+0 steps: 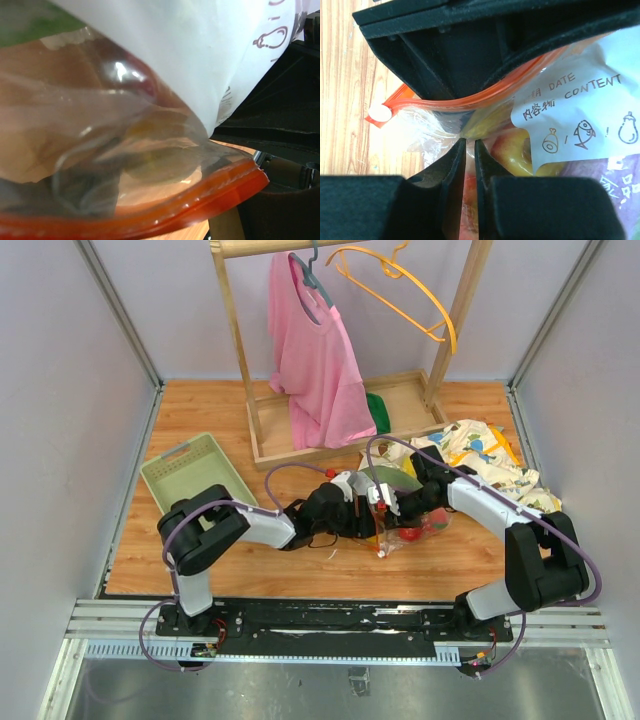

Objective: Open the zip-top bag and remove the fake food
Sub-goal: Pick up the fake fruit from the zipper food storage bag.

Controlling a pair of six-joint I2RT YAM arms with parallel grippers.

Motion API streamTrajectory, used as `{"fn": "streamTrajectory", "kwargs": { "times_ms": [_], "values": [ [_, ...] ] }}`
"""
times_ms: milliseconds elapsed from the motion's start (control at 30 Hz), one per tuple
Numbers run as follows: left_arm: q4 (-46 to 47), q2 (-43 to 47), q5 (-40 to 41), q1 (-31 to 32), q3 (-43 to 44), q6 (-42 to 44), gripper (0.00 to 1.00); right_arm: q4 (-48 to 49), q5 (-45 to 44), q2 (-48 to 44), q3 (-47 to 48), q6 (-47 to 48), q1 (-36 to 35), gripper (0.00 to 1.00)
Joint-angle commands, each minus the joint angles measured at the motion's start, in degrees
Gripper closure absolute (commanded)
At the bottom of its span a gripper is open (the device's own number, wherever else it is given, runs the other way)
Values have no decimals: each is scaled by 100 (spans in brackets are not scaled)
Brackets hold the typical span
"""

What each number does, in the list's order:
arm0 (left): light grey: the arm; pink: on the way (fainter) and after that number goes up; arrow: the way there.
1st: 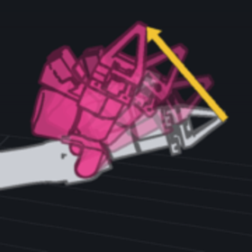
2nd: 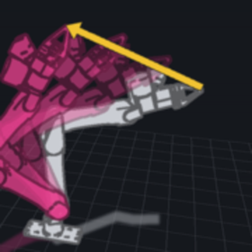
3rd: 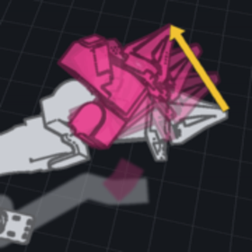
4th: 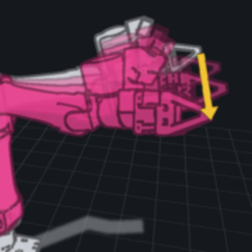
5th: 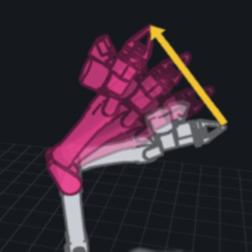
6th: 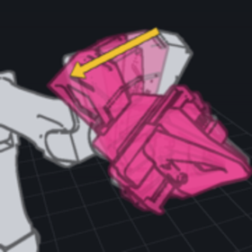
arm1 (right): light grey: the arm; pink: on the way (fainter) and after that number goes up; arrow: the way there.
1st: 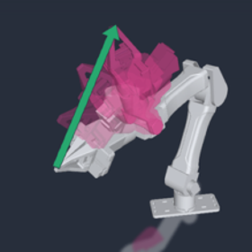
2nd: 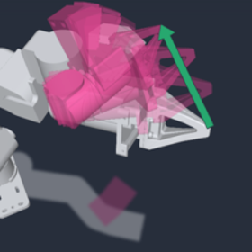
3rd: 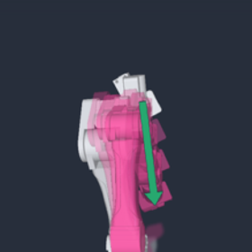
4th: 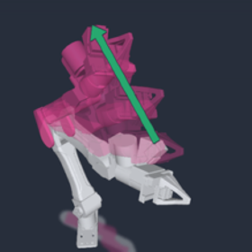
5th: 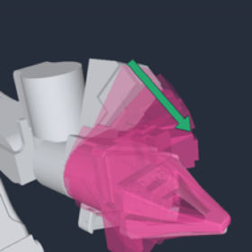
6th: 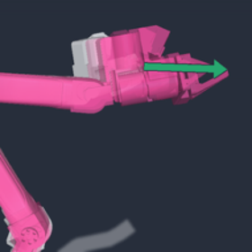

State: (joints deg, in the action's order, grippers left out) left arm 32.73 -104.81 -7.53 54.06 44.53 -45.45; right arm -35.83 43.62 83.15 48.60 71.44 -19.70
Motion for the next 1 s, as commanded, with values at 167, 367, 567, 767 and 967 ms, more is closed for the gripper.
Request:
{"fn": "streamTrajectory", "kwargs": {
  "times_ms": [167, 367, 567, 767, 967],
  "values": [
    [-597, 534, -123, -53, -112, 292, 80, -253, 538, -134, 8, -165, 129, 86],
    [-1336, 838, -73, -63, 63, 538, 82, -252, 696, -168, -15, -148, 300, 85],
    [-1685, 1147, -38, -63, -67, 545, 83, -253, 748, -133, -20, -139, 336, 84],
    [-1824, 1552, 73, -63, -299, 396, 84, -253, 812, -161, -46, -77, 356, 84],
    [-2080, 1876, 205, -63, -367, 339, 85, -259, 863, -203, -70, -60, 375, 84]
  ]
}}
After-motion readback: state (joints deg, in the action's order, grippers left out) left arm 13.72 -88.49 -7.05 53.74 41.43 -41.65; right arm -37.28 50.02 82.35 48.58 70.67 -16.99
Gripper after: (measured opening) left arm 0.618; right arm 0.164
